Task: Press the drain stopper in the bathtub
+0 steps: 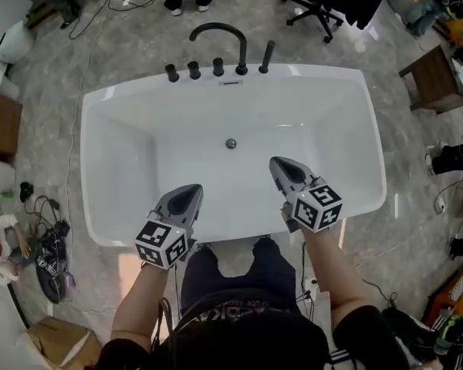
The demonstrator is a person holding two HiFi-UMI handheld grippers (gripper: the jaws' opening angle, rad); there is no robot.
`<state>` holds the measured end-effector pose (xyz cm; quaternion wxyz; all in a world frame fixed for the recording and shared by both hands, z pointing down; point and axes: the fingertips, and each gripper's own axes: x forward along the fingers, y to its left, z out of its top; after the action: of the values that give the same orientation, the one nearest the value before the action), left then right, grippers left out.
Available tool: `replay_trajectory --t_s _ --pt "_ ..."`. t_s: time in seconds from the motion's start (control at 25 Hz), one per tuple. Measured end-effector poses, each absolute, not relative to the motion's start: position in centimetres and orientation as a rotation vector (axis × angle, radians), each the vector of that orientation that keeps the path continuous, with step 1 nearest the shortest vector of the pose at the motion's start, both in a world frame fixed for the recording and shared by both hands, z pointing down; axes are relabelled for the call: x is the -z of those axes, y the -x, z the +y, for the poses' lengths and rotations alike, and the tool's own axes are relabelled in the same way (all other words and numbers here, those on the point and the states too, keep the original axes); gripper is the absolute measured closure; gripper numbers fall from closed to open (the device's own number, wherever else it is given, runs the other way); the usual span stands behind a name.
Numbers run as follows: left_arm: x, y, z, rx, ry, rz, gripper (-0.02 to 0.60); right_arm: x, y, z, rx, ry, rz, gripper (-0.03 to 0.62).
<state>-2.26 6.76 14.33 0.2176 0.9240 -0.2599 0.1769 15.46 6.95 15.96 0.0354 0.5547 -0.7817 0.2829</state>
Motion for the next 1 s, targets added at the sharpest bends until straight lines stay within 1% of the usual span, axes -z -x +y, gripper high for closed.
replay_trajectory --t_s 0.24,0.52,0.8,1.0 --pt "-7.8 1.0 9.6 -0.446 -2.674 -0.657 0.575 -7.5 -14.4 11.1 -0.770 -1.751 -2.526 0.583" --pt "-3.8 1.4 10.8 -0.382 -2.709 -0.642 0.575 -1.4 -11.0 13.7 -0.652 -1.685 -2.660 0.583" --pt "-3.0 -0.1 13.5 -0.388 -2.739 -0.573 0.575 -0.4 -8.5 16.3 -0.647 -1.589 -2.719 0.583" --pt "-3.5 -0.4 14.7 -0.395 -2.738 -0.566 0.575 -0.6 -8.2 17.4 -0.674 -1.604 -2.723 0.583"
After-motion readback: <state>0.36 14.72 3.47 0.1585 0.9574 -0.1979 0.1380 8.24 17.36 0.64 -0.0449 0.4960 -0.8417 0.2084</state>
